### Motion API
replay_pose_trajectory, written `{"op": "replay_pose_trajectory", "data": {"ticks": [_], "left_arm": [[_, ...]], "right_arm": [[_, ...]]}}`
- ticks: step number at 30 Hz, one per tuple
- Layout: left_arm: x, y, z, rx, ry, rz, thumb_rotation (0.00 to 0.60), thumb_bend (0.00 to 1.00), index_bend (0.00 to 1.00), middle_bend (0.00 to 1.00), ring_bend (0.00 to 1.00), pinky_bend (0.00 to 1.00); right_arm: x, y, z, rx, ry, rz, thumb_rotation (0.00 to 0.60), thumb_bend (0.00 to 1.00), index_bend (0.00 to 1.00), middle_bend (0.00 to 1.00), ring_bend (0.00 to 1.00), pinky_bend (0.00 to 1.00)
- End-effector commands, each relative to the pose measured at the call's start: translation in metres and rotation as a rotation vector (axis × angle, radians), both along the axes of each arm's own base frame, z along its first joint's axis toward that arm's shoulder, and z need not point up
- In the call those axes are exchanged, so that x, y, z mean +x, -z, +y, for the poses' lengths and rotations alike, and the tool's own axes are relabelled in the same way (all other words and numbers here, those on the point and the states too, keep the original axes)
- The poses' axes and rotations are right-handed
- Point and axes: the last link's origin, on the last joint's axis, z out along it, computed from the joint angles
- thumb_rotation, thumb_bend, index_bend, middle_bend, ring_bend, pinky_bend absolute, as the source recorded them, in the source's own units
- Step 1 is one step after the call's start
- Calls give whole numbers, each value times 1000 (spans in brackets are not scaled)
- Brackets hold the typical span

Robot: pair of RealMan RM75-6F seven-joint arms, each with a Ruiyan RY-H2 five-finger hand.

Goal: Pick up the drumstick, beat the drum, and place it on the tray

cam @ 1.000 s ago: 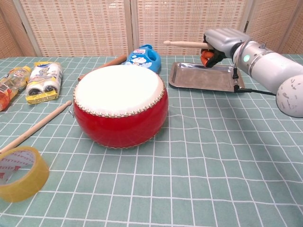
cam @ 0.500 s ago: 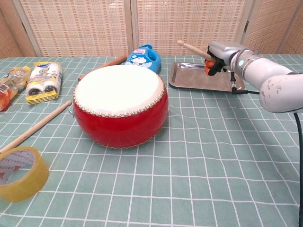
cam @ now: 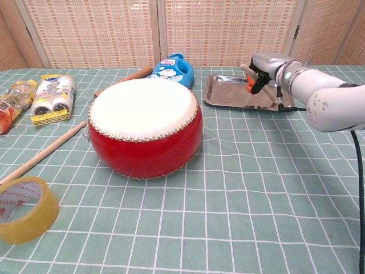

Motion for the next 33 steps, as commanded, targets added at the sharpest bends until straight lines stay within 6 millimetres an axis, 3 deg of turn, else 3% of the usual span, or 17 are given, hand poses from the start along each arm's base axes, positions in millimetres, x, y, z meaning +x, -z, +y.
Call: {"op": "replay_pose_trajectory", "data": {"ticks": [1,6,11,17,23,29,33], "left_arm": [[0,0,0,-1,-1,-1,600,255,31,0,0,15],[-1,0,1,-2,-4,-1,600,254,31,0,0,14],[-2,0,1,-1,-5,-3,600,254,31,0,0,14],[-2,1,1,-1,-6,-7,600,254,31,0,0,14],[-3,0,2,6,-1,-8,600,255,31,0,0,14],[-1,-4,7,23,15,-8,600,255,30,0,0,14],[0,-6,8,28,24,-5,600,254,31,0,0,15]], "right_arm": [[1,1,-1,5,10,5,600,474,398,398,252,278],[3,1,-3,12,21,13,600,408,170,257,98,158],[5,-1,-6,13,31,14,600,125,15,167,26,73],[6,-3,-7,10,39,4,600,19,0,148,0,52],[9,-14,-9,-37,-5,-37,600,20,22,148,6,52],[-10,-42,6,-121,-133,-8,600,281,241,207,154,151],[-21,-53,18,-145,-177,1,600,322,303,231,188,190]]}}
